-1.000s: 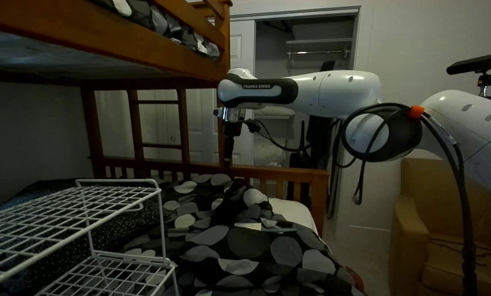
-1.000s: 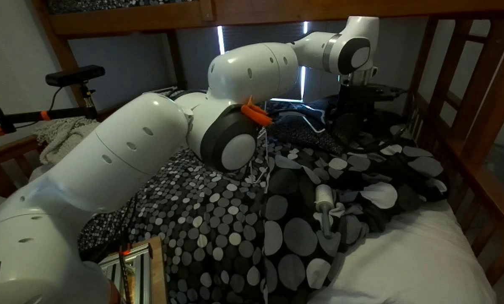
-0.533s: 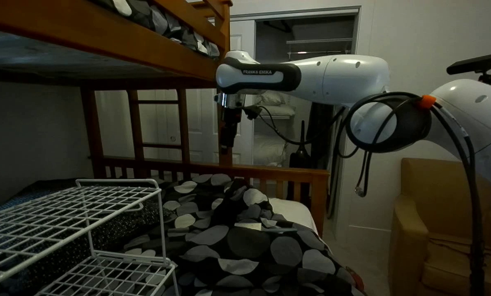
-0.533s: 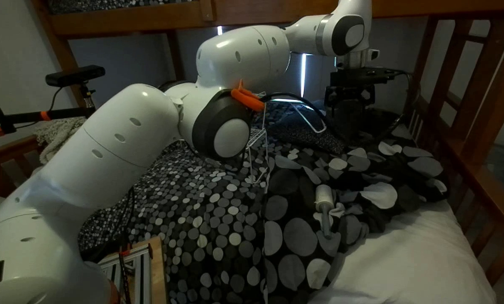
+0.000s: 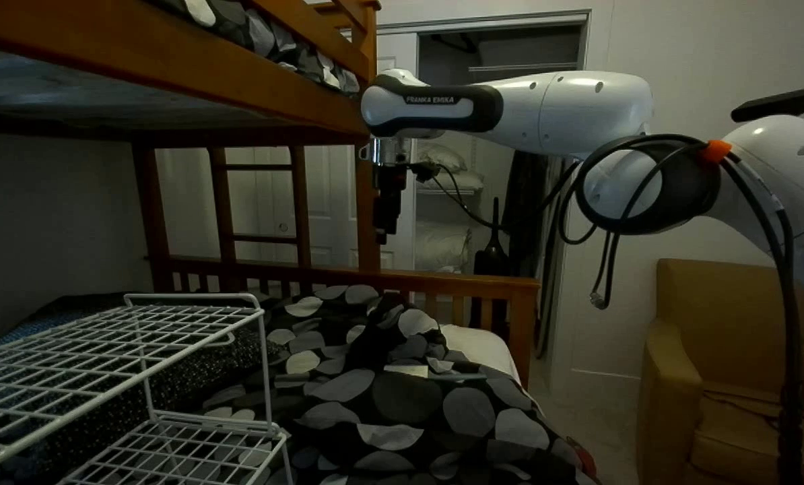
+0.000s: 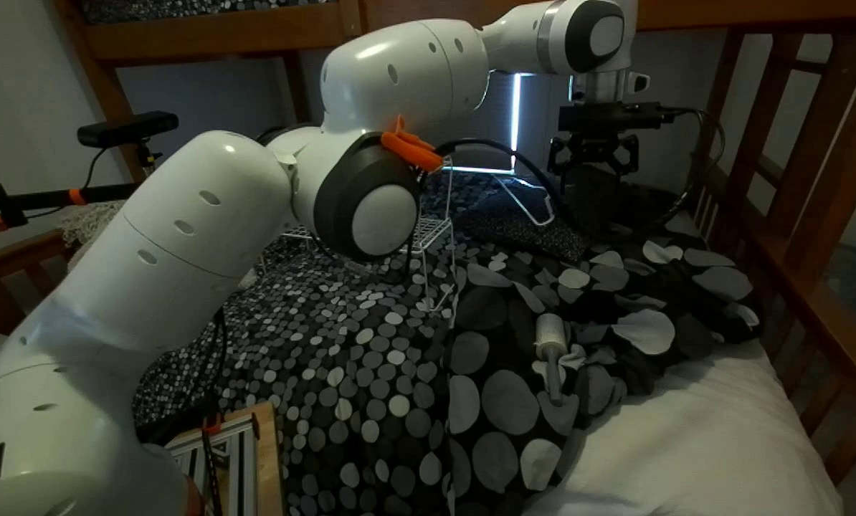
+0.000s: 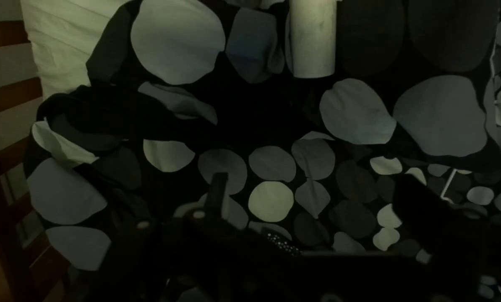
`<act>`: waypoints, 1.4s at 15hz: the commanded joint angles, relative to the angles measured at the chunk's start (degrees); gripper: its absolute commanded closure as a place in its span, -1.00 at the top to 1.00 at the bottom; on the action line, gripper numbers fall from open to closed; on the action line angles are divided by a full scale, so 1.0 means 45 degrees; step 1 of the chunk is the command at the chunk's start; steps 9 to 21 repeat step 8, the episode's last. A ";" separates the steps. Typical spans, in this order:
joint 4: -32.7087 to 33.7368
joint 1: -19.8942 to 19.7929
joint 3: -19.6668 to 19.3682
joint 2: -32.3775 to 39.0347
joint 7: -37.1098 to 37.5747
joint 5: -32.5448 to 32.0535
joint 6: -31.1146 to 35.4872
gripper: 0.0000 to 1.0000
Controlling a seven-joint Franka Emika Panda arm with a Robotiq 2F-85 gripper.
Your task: Pick up the bottom right corner of the black comforter and unfold it diagonally, pick up the lint roller and put it on top of the black comforter
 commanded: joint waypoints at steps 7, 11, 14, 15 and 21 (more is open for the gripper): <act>-0.0539 -0.0069 0.0000 -0.0499 -0.0010 0.0004 -0.0447 1.00; -0.0558 -0.0070 0.0000 -0.0499 -0.0010 0.0004 -0.0447 1.00; -0.0558 -0.0070 0.0000 -0.0499 -0.0010 0.0004 -0.0447 1.00; -0.0558 -0.0070 0.0000 -0.0499 -0.0010 0.0004 -0.0447 1.00; -0.0558 -0.0070 0.0000 -0.0499 -0.0010 0.0004 -0.0447 1.00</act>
